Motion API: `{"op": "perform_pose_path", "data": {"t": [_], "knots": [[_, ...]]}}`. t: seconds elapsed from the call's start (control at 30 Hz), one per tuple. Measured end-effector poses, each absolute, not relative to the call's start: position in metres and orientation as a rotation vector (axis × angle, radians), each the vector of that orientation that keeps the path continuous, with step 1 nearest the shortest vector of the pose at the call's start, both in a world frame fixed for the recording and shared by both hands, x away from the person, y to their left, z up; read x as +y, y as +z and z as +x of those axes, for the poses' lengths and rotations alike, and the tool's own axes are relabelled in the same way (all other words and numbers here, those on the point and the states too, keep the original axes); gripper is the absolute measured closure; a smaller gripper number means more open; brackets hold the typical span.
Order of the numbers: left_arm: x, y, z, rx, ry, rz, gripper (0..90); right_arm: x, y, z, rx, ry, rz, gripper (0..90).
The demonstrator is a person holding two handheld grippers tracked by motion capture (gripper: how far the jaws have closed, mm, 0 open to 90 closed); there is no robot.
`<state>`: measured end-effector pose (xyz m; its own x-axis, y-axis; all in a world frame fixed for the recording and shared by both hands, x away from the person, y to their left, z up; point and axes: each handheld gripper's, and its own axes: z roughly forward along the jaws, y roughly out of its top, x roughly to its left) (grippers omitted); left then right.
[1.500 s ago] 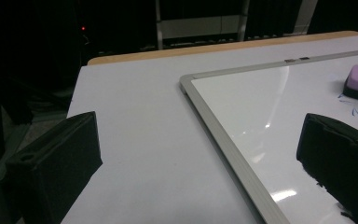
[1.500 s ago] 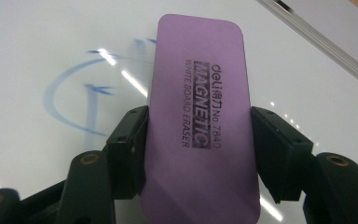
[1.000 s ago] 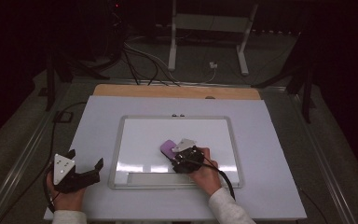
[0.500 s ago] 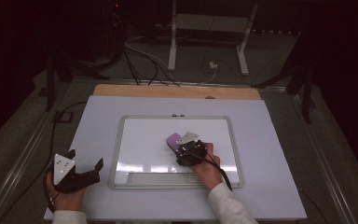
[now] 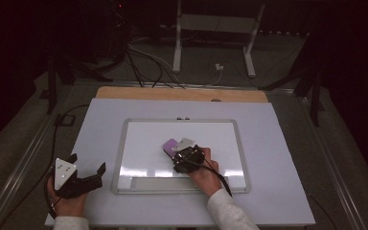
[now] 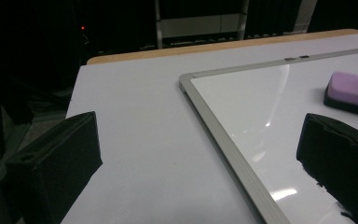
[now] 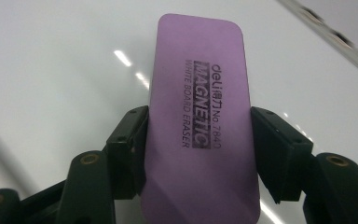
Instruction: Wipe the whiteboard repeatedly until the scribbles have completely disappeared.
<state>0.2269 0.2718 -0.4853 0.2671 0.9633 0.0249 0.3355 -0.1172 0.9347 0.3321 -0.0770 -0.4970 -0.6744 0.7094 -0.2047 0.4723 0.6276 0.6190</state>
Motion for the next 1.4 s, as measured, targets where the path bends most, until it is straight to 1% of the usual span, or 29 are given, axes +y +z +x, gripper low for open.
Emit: {"op": "perform_pose_path", "data": {"t": [0.03, 0.13, 0.33, 0.43, 0.63, 0.7, 0.87, 1.2, 1.4], "knots": [[0.272, -0.486, 0.227, 1.220, 0.871, 1.633, 0.6, -0.084, -0.497, 0.339, 2.399, 0.738, 0.984, 41.2], [0.271, -0.486, 0.227, 1.220, 0.871, 1.637, 0.6, -0.086, -0.497, 0.342, 2.400, 0.749, 1.011, 41.2], [0.270, -0.486, 0.228, 1.217, 0.872, 1.640, 0.6, -0.070, -0.497, 0.327, 2.469, 0.797, 0.911, 41.2], [0.271, -0.486, 0.227, 1.218, 0.872, 1.640, 0.6, -0.067, -0.497, 0.326, 2.475, 0.791, 0.893, 41.2], [0.272, -0.486, 0.227, 1.220, 0.872, 1.635, 0.6, -0.078, -0.497, 0.340, 2.418, 0.732, 0.951, 41.2], [0.272, -0.486, 0.227, 1.220, 0.871, 1.635, 0.6, -0.091, -0.497, 0.351, 2.371, 0.702, 1.035, 41.2], [0.272, -0.486, 0.227, 1.220, 0.871, 1.637, 0.6, -0.102, -0.496, 0.362, 2.327, 0.673, 1.114, 41.2], [0.270, -0.486, 0.228, 1.219, 0.870, 1.643, 0.6, -0.074, -0.496, 0.340, 2.447, 0.740, 0.933, 41.2], [0.272, -0.486, 0.227, 1.221, 0.871, 1.638, 0.6, -0.083, -0.495, 0.350, 2.383, 0.664, 0.995, 41.2]]}}
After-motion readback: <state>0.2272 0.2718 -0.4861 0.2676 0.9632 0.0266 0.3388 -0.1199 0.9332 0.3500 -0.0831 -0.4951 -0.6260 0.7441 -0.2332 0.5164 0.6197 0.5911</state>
